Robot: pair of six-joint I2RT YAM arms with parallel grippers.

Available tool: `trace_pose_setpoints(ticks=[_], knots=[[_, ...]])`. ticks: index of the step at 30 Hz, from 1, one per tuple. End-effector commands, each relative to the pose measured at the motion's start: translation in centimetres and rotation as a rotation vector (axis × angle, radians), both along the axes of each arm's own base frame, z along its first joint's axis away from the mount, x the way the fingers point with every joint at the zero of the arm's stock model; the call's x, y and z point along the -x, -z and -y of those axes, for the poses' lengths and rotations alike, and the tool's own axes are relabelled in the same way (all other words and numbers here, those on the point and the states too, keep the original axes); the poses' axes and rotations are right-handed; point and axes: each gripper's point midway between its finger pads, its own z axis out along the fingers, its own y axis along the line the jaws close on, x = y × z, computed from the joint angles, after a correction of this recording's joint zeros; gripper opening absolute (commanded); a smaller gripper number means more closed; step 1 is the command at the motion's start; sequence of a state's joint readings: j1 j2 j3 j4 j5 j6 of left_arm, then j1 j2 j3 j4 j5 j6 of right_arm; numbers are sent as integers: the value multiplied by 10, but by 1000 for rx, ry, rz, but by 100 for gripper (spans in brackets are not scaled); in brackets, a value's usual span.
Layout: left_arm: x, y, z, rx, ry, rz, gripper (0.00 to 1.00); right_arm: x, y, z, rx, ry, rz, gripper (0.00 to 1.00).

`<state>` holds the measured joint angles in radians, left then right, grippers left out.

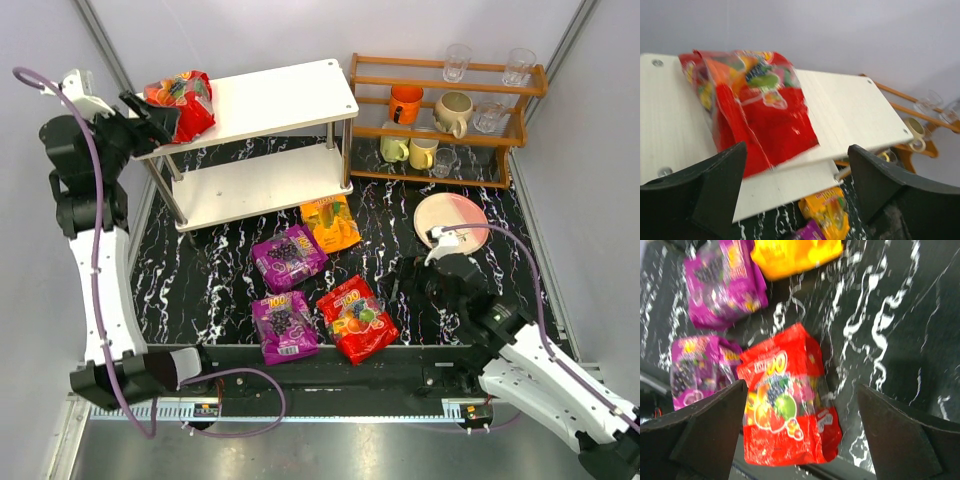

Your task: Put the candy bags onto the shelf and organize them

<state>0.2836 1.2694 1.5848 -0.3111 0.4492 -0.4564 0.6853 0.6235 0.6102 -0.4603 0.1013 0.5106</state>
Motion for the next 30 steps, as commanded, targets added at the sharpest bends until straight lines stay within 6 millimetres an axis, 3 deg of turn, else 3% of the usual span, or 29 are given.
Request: trace_pose_setpoints(ticks=[1,3,4,6,11,17,18,20,21,22,25,29,30], knots=[[33,1,32,15,127,45,85,25,37,-24,-62,-116,-178,100],[48,5,43,7,166,44,84,33,58,-27,-65,-127,-253,100],[49,19,45,16,172,16,84,35,62,-31,-76,-144,-269,100],[61,22,53,10,197,25,84,41,75,-32,-89,-151,-295,100],[69,46,60,10,216,-20,84,48,82,-43,-159,-206,-301,100],[73,60,63,17,226,-44,84,47,101,-53,-178,-221,-353,97],[73,63,63,19,229,-51,84,46,101,-55,-187,-218,-357,73],[74,64,64,15,229,-58,83,41,103,-57,-174,-212,-366,49],[76,64,64,15,227,-60,83,37,95,-60,-171,-215,-349,24],[78,65,64,9,227,-60,83,35,94,-59,-158,-212,-348,16],[83,80,68,25,240,-95,83,30,69,-62,-171,-244,-259,1],[95,105,77,33,263,-130,82,26,37,-60,-173,-259,-169,0],[96,110,78,35,261,-141,82,23,14,-60,-193,-265,-116,0]])
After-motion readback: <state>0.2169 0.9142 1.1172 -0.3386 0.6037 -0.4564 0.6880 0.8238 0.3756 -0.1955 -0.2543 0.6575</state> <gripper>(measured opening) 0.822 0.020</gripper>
